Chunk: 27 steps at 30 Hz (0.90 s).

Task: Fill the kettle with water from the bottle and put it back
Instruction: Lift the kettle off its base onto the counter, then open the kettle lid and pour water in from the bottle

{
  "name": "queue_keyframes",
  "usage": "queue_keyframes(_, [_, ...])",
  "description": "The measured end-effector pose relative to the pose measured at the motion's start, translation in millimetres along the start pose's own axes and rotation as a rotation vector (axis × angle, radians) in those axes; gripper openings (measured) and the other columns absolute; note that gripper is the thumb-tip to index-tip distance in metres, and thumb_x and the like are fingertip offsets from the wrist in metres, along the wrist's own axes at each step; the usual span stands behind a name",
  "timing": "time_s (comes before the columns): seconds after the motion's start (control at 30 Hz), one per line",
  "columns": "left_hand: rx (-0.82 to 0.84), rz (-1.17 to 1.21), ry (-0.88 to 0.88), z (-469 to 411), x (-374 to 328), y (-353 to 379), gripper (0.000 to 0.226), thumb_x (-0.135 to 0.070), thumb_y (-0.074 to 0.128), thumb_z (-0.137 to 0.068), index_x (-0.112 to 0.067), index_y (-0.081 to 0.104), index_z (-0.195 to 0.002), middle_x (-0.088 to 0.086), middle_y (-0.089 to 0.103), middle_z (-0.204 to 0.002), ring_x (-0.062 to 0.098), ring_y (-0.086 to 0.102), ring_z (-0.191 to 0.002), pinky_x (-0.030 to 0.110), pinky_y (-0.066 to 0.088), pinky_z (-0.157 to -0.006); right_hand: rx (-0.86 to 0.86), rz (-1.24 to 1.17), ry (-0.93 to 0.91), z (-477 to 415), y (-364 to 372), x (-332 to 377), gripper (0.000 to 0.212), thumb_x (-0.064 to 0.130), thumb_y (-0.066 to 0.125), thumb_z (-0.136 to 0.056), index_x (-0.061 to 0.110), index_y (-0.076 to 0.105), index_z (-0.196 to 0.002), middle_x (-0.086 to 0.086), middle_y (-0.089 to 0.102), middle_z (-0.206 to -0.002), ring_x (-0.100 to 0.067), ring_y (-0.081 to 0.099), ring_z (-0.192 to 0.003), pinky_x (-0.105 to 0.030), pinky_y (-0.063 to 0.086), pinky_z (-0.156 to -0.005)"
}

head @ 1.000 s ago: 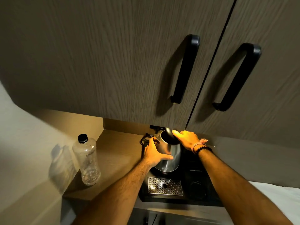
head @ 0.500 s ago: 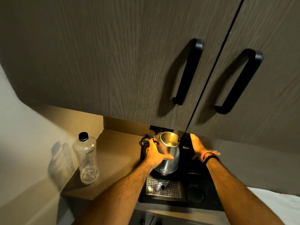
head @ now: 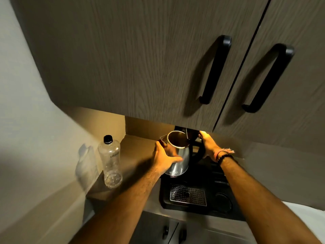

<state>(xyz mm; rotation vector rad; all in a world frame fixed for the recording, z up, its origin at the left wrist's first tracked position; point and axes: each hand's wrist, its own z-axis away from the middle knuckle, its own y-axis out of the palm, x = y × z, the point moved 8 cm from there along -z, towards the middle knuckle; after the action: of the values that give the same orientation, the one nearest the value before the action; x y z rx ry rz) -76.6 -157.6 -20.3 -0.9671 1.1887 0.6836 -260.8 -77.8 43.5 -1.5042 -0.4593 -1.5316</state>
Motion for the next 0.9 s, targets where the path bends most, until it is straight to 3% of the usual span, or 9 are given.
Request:
queue_keyframes(0.1, [-0.065,-0.013,-0.040,3.6,14.0,-33.7,0.121,-0.032,0.099,-0.046,-0.013,0.027,-0.141,0.009,0.048,-0.142,0.032,0.047,-0.130,0.049,0.044,-0.105,0.133,-0.048,-0.113,4.0,41.7,20.6,0.038,0.037,0.036,-0.103,0.015,0.066,-0.108,-0.006,0.067,-0.111,-0.026,0.060,-0.110,-0.044,0.050,-0.094])
queue_keyframes(0.23, [-0.175,-0.085,-0.070,9.8,36.1,-75.3,0.125,-0.036,0.099,-0.046,-0.012,0.025,-0.145,0.011,0.047,-0.147,0.034,0.047,-0.131,0.043,0.044,-0.104,0.257,-0.099,-0.109,1.8,92.0,24.4,0.048,0.036,0.033,-0.105,0.003,0.064,-0.122,-0.018,0.062,-0.132,-0.033,0.057,-0.124,-0.050,0.040,-0.112])
queue_keyframes(0.37, [-0.246,-0.092,-0.122,16.9,61.8,-98.4,0.127,-0.034,0.098,-0.047,-0.011,0.023,-0.147,0.012,0.046,-0.147,0.034,0.046,-0.133,0.044,0.041,-0.107,0.321,-0.019,-0.102,-5.1,127.5,15.4,0.052,0.039,0.032,-0.105,0.000,0.064,-0.119,-0.025,0.065,-0.124,-0.028,0.063,-0.108,-0.040,0.049,-0.090])
queue_keyframes(0.47, [-0.264,-0.048,-0.157,24.5,80.2,-98.9,0.129,-0.031,0.098,-0.049,-0.012,0.018,-0.148,0.013,0.039,-0.151,0.034,0.039,-0.139,0.046,0.035,-0.113,0.369,-0.004,-0.105,-7.2,145.5,5.5,0.047,0.036,0.033,-0.104,0.005,0.068,-0.109,-0.012,0.071,-0.111,-0.021,0.063,-0.102,-0.038,0.046,-0.092])
queue_keyframes(0.57, [-0.262,-0.039,-0.201,30.7,95.8,-96.4,0.132,-0.032,0.097,-0.050,-0.014,0.013,-0.149,0.014,0.036,-0.153,0.034,0.038,-0.140,0.048,0.036,-0.114,0.392,0.017,-0.159,-9.8,156.2,-1.1,0.047,0.036,0.037,-0.101,-0.002,0.065,-0.102,-0.017,0.068,-0.105,-0.018,0.060,-0.099,-0.034,0.045,-0.092])
queue_keyframes(0.63, [-0.265,-0.032,-0.195,34.0,97.6,-96.6,0.129,-0.031,0.097,-0.051,-0.015,0.014,-0.149,0.014,0.038,-0.152,0.033,0.039,-0.139,0.044,0.037,-0.112,0.390,0.069,-0.204,-10.2,158.7,-2.6,0.042,0.044,0.037,-0.092,0.011,0.064,-0.089,-0.007,0.065,-0.096,-0.014,0.058,-0.092,-0.031,0.044,-0.088])
queue_keyframes(0.8, [-0.232,-0.112,-0.211,41.4,84.0,-98.5,0.112,-0.023,0.094,-0.060,-0.006,0.023,-0.146,0.017,0.044,-0.147,0.035,0.045,-0.134,0.045,0.040,-0.110,0.414,0.189,-0.201,-11.1,159.1,-8.0,0.040,0.053,0.034,-0.087,0.029,0.061,-0.102,-0.011,0.059,-0.125,-0.028,0.053,-0.121,-0.041,0.040,-0.104])
queue_keyframes(0.87, [-0.254,-0.288,-0.221,56.2,69.3,-105.8,0.087,-0.024,0.089,-0.068,-0.008,0.041,-0.139,0.015,0.057,-0.134,0.033,0.056,-0.122,0.042,0.049,-0.097,0.438,0.200,-0.153,-7.3,157.0,-8.0,0.035,0.058,0.038,-0.083,0.035,0.058,-0.098,-0.006,0.056,-0.121,-0.030,0.050,-0.123,-0.054,0.039,-0.109])
queue_keyframes(0.9, [-0.320,-0.410,-0.179,64.9,55.4,-115.5,0.061,-0.026,0.083,-0.076,-0.015,0.054,-0.128,0.010,0.065,-0.120,0.029,0.063,-0.110,0.038,0.052,-0.084,0.449,0.200,-0.133,-6.1,155.5,-7.2,0.037,0.062,0.040,-0.080,0.035,0.058,-0.098,-0.003,0.055,-0.118,-0.031,0.050,-0.123,-0.058,0.038,-0.110])
